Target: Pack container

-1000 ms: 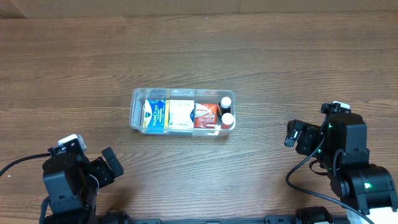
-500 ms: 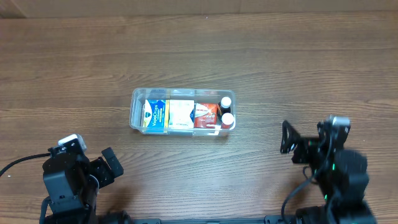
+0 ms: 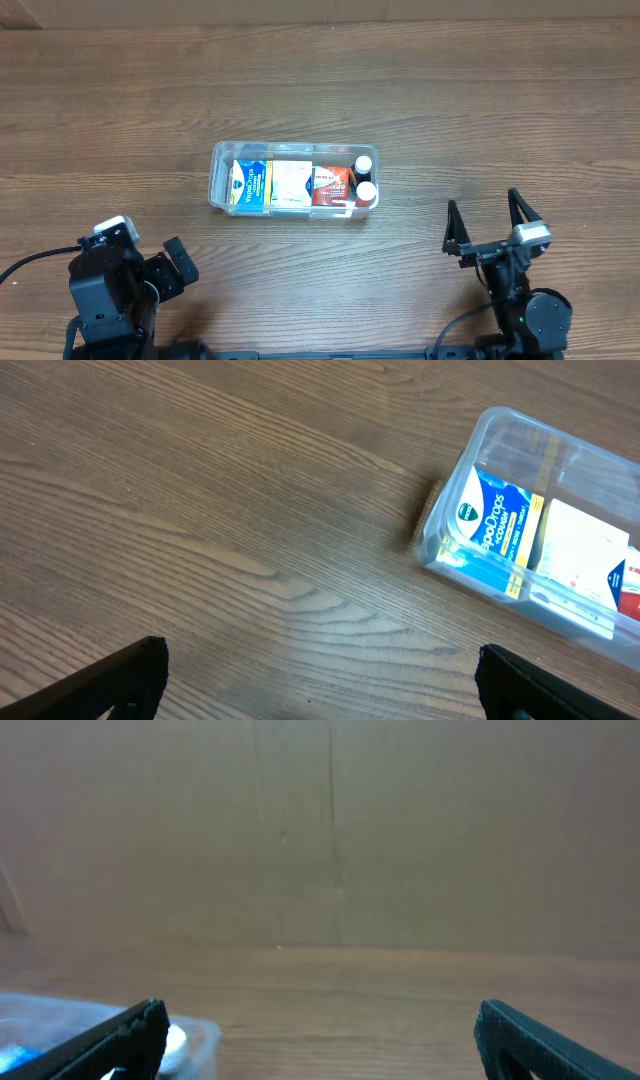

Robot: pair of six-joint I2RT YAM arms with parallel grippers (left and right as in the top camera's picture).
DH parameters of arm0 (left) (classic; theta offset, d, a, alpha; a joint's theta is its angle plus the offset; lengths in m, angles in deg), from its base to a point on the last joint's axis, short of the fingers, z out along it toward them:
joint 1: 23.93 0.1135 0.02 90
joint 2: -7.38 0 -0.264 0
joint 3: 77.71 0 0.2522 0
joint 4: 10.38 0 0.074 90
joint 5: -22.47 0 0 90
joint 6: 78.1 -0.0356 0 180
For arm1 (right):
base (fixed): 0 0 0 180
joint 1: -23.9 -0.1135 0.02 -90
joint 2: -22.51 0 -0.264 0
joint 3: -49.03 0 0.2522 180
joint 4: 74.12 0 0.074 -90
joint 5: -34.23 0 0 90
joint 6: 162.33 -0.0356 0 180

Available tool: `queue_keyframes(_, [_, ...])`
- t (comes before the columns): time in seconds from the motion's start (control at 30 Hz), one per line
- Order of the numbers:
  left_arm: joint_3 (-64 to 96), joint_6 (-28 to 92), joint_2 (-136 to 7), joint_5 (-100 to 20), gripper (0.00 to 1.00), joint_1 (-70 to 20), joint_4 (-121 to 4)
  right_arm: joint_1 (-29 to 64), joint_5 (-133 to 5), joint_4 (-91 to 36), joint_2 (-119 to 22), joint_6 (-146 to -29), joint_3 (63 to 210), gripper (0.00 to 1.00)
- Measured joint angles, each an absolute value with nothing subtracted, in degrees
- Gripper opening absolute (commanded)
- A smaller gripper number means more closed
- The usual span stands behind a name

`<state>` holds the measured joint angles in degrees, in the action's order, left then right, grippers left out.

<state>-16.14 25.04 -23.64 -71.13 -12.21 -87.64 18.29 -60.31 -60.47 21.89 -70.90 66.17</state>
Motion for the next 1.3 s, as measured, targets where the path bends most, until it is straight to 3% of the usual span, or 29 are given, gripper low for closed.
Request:
queue_keyframes(0.13, [-16.1,25.0,-23.6,-71.1,1.0,-12.2,-87.6,18.3,-60.3,-55.0,21.7,-67.3,63.8,1.0])
queue_keyframes(1.3, [-16.1,24.9,-23.4,-71.2,1.0,-12.2,-88.6,18.3,-60.3,-55.7,21.8,-64.8,63.8,1.0])
